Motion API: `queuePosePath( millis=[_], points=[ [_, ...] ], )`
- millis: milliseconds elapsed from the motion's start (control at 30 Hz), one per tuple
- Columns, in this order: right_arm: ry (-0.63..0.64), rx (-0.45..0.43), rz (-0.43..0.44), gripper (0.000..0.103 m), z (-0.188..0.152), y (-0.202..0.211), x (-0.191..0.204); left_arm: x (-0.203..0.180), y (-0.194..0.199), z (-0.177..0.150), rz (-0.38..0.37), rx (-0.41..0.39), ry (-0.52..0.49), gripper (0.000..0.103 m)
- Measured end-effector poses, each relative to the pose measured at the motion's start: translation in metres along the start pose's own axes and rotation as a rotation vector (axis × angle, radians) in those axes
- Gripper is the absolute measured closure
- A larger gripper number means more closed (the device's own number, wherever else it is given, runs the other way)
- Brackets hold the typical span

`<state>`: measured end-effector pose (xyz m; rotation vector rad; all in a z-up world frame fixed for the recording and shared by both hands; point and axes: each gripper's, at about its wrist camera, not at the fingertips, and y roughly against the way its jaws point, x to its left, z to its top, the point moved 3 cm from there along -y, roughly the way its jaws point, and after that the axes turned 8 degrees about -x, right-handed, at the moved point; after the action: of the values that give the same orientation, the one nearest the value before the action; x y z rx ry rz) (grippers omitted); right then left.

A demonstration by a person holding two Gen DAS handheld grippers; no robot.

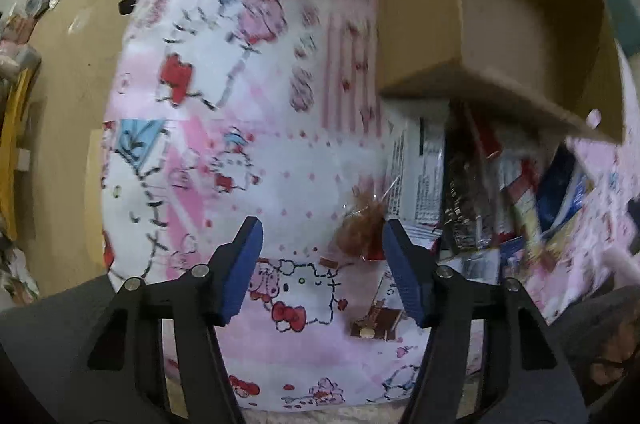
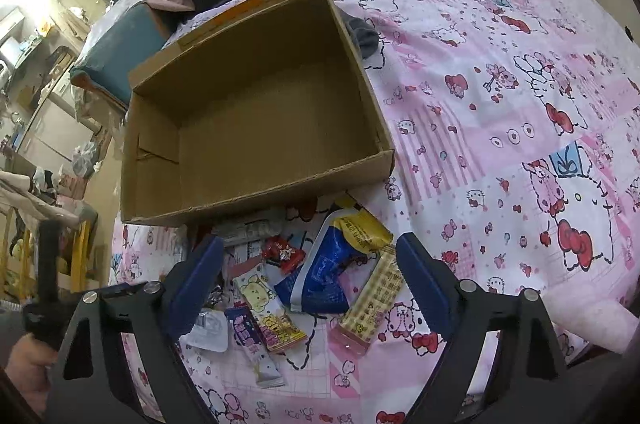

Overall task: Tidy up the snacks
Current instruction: 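Grasp the clear bag of brown snack with left tool while right tool grasps the blue-yellow chip bag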

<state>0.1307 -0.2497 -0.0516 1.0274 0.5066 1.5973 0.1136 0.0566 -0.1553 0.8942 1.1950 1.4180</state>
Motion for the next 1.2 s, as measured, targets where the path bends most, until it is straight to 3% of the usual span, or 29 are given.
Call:
queuePosePath(
  millis=[67, 133, 200, 267, 300, 333, 533, 600, 667, 733, 833, 1033, 1167, 1200],
  points=[
    [-0.014, 0.015, -0.007, 0.013, -0.001, -0.004, -0.004, -0.004, -0.007, -0.003, -0.002, 0.014, 0.002, 0.045],
    [-0.037, 0.028, -0.008, 0.013, -0.001, -0.006, -0.009, -0.010, -0.015, -0.006, -0.022, 0.035, -0.008, 0.057],
    [-0.056, 0.040, -0.005, 0.013, -0.001, -0.009, -0.011, -0.015, -0.018, -0.006, -0.023, 0.027, -0.019, 0.061],
    [-0.057, 0.043, -0.006, 0.013, -0.001, -0.010, -0.012, -0.020, -0.021, -0.007, -0.037, 0.017, -0.037, 0.070],
    [-0.055, 0.043, -0.007, 0.013, -0.001, -0.010, -0.012, -0.024, -0.021, -0.007, -0.047, 0.013, -0.045, 0.086],
    [-0.055, 0.043, -0.007, 0.013, -0.001, -0.010, -0.012, -0.026, -0.020, -0.008, -0.042, 0.014, -0.057, 0.090],
    [-0.101, 0.053, 0.005, 0.013, -0.001, -0.010, -0.020, -0.014, 0.001, -0.016, -0.071, 0.007, 0.026, 0.091],
    [-0.137, 0.080, 0.008, 0.021, -0.003, -0.014, -0.026, -0.005, 0.018, -0.019, -0.072, -0.027, 0.051, 0.091],
    [-0.165, 0.124, 0.011, 0.036, -0.007, -0.021, -0.031, -0.003, 0.037, -0.024, -0.083, -0.054, 0.086, 0.091],
    [-0.208, 0.186, 0.032, 0.045, -0.012, -0.032, -0.035, 0.002, 0.050, -0.025, -0.090, -0.080, 0.102, 0.091],
    [-0.216, 0.244, 0.051, 0.048, -0.016, -0.045, -0.033, -0.002, 0.066, -0.019, -0.103, -0.102, 0.120, 0.091],
    [-0.180, 0.317, 0.006, 0.058, -0.027, -0.080, -0.023, -0.014, 0.065, 0.005, -0.116, -0.112, 0.116, 0.091],
    [-0.156, 0.316, 0.005, 0.083, -0.028, -0.089, -0.014, -0.016, 0.067, 0.007, -0.107, -0.121, 0.103, 0.091],
    [-0.154, 0.307, 0.008, 0.084, -0.028, -0.088, -0.012, -0.016, 0.067, 0.007, -0.109, -0.122, 0.106, 0.091]
  ],
)
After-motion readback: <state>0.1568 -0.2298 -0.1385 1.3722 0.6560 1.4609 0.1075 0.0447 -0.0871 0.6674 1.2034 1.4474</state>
